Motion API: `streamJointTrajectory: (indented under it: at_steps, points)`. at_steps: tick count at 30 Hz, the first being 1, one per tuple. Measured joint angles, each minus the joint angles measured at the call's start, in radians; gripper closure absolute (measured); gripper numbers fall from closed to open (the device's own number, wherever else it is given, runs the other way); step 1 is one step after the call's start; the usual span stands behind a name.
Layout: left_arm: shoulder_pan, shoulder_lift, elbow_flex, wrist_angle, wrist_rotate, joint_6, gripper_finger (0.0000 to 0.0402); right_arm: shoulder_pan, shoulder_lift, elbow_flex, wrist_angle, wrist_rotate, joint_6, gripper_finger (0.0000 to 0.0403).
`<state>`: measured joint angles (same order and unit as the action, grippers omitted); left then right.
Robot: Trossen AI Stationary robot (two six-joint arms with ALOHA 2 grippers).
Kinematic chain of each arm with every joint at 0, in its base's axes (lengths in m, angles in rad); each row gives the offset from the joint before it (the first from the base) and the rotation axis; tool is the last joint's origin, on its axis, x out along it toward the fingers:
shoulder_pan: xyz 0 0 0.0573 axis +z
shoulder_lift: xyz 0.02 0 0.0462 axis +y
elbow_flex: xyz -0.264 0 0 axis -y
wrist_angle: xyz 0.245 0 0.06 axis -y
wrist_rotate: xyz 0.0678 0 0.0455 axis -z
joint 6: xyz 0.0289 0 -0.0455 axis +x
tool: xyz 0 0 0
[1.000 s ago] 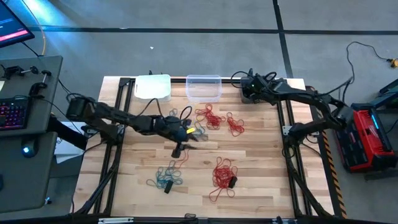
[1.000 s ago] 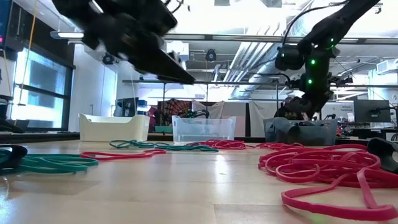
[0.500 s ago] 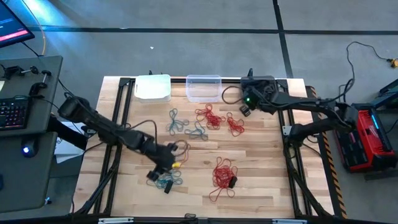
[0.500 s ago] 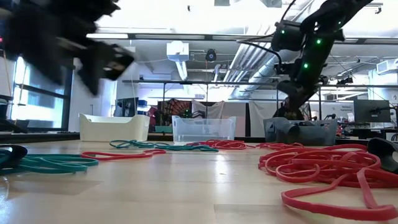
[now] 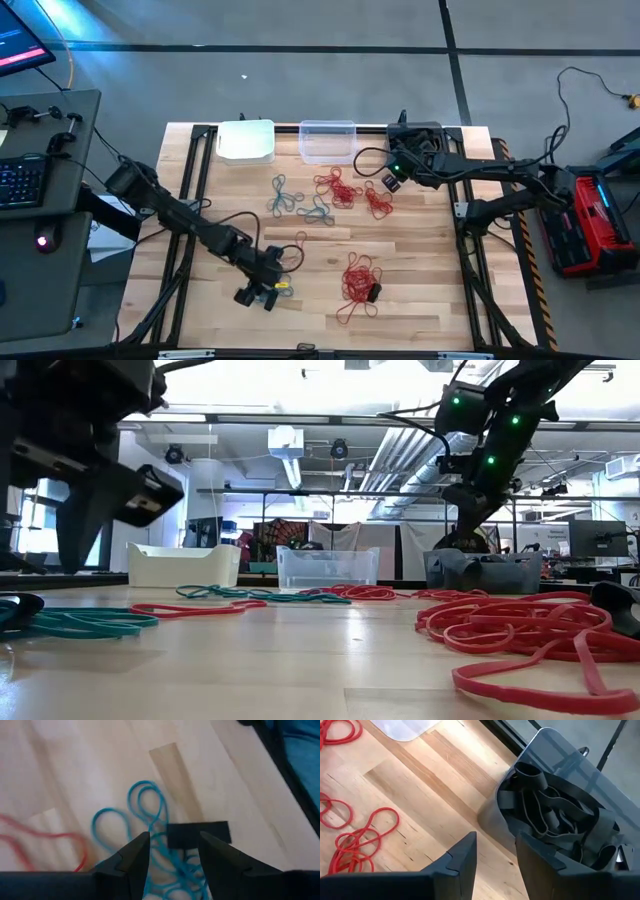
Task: Sort rubber bands into baskets
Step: Put the black rubber band into the black bin
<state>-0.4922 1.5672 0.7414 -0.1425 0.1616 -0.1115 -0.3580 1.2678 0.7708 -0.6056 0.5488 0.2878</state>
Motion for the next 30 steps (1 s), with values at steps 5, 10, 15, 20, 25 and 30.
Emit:
streamJointTrajectory:
  at_steps: [5, 10, 15, 20, 25, 30]
  points:
    - [0.010, 0.055, 0.000, 0.046, 0.062, 0.008, 0.0245, 0.000, 0.000, 0.000, 0.003, 0.000, 0.000, 0.0277]
    - [0.010, 0.105, 0.000, 0.072, 0.093, 0.010, 0.0273, -0.001, 0.000, 0.000, 0.004, 0.001, 0.000, 0.0277]
    - [0.010, 0.103, 0.000, 0.067, 0.092, 0.051, 0.0324, -0.001, 0.000, 0.000, 0.005, 0.001, 0.000, 0.0277]
    - [0.011, 0.073, 0.000, 0.061, 0.086, 0.079, 0.0385, -0.001, 0.000, 0.000, 0.005, 0.001, 0.000, 0.0277]
    - [0.014, 0.039, 0.000, 0.033, 0.072, 0.079, 0.0394, -0.001, 0.000, 0.000, 0.005, 0.001, 0.000, 0.0277]
    - [0.035, -0.024, 0.000, -0.014, 0.040, 0.087, 0.0399, -0.001, 0.000, 0.000, 0.005, -0.003, 0.000, 0.0277]
